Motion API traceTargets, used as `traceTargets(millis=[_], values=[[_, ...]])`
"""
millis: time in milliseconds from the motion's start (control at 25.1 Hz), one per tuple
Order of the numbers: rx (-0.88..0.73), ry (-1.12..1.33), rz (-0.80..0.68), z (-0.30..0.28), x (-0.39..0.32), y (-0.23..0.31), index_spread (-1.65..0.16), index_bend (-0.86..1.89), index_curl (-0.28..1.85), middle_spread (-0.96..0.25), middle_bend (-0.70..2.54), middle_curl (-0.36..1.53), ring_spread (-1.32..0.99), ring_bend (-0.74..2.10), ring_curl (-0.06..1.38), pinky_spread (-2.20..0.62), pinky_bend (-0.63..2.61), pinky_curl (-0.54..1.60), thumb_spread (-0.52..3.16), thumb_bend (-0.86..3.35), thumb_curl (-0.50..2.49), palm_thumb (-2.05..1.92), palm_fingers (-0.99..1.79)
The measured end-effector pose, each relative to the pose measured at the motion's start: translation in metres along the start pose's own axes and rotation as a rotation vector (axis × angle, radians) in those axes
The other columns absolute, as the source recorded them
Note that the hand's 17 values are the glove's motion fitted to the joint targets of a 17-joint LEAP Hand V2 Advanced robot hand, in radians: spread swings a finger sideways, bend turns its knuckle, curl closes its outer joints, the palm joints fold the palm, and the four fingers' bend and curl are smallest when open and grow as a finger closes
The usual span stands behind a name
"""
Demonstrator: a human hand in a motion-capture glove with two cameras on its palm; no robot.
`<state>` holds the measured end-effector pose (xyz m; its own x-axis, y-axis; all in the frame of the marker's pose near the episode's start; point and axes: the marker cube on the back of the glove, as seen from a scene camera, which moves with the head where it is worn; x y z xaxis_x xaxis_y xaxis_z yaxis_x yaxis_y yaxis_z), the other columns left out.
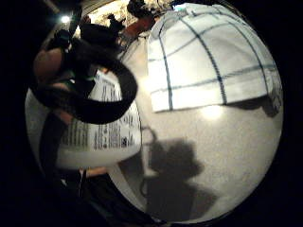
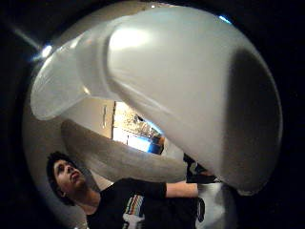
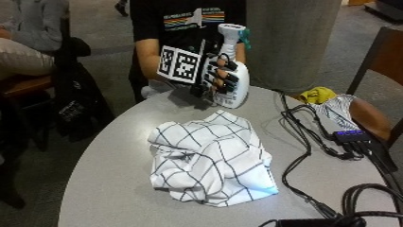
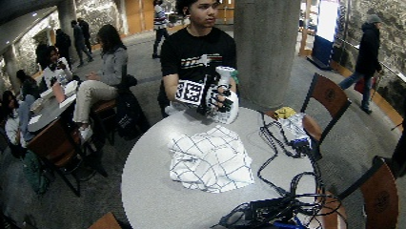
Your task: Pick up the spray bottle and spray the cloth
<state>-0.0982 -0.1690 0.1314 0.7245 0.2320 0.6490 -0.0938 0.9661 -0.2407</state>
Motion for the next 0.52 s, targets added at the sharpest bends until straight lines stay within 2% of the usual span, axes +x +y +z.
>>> traceTargets(millis=[119, 518], values=[[0.025, 0.045, 0.008, -0.013, 0.005, 0.015, -0.22, 0.02, 0.42, 0.01, 0.16, 0.32, 0.04, 0.37, 0.4, 0.13, 0.57, 0.37, 0.82, -0.07, 0.64, 0.78, 0.79], [0.306, 0.325, -0.05, -0.11, 0.018, 0.075, -0.26, 0.13, 0.35, 0.0, 0.21, 0.35, 0.05, 0.33, 0.37, 0.14, 0.51, 0.34, 0.96, -0.03, 0.55, 0.73, 0.71]])
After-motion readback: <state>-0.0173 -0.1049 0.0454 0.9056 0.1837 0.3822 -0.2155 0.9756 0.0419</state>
